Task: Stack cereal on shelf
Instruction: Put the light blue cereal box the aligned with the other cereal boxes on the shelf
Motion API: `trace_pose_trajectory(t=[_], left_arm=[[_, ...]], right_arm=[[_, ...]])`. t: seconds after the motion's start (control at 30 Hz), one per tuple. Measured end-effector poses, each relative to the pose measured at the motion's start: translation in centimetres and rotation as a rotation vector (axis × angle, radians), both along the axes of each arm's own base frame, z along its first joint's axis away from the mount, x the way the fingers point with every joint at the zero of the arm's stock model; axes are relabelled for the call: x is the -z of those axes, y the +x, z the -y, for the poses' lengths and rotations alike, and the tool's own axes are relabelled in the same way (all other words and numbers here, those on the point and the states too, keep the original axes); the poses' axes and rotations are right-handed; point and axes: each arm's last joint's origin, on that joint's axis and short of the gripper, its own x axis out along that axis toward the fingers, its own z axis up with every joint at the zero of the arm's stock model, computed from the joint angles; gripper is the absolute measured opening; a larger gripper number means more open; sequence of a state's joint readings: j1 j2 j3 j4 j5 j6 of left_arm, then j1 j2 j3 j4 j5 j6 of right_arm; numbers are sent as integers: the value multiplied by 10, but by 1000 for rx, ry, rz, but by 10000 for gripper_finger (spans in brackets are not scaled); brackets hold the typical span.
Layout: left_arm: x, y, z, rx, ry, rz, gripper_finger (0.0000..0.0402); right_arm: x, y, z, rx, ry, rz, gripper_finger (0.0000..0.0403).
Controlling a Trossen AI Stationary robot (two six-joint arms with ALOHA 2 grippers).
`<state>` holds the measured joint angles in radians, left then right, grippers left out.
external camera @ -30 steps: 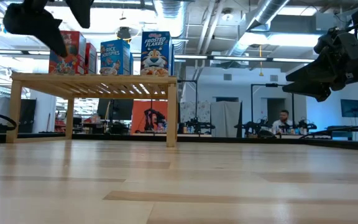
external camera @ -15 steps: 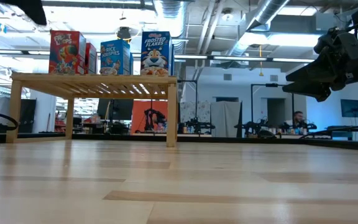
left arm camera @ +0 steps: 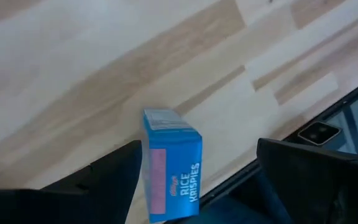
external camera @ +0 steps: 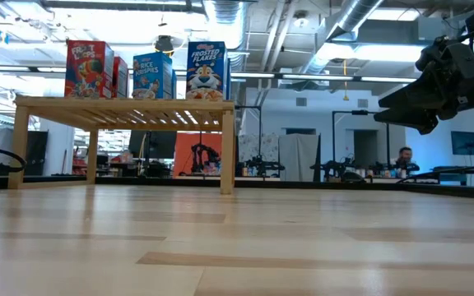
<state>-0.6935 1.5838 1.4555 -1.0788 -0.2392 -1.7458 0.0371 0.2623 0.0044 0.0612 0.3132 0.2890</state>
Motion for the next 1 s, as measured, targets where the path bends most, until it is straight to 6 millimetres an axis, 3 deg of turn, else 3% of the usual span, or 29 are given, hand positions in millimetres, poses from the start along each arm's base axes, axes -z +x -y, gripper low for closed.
trace_pose_trajectory(t=[0.2,0.57,0.83,1.0], left_arm=[[18,12,12,6,-25,-67,307],[34,17,17,-39,-31,-147,307],[35,16,17,-50,-31,-148,307],[49,19,21,-52,-38,-196,307]], right_arm=[[0,0,0,0,0,0,266],[0,0,0,0,0,0,266],[0,0,0,0,0,0,266],[0,0,0,1,0,0,266]])
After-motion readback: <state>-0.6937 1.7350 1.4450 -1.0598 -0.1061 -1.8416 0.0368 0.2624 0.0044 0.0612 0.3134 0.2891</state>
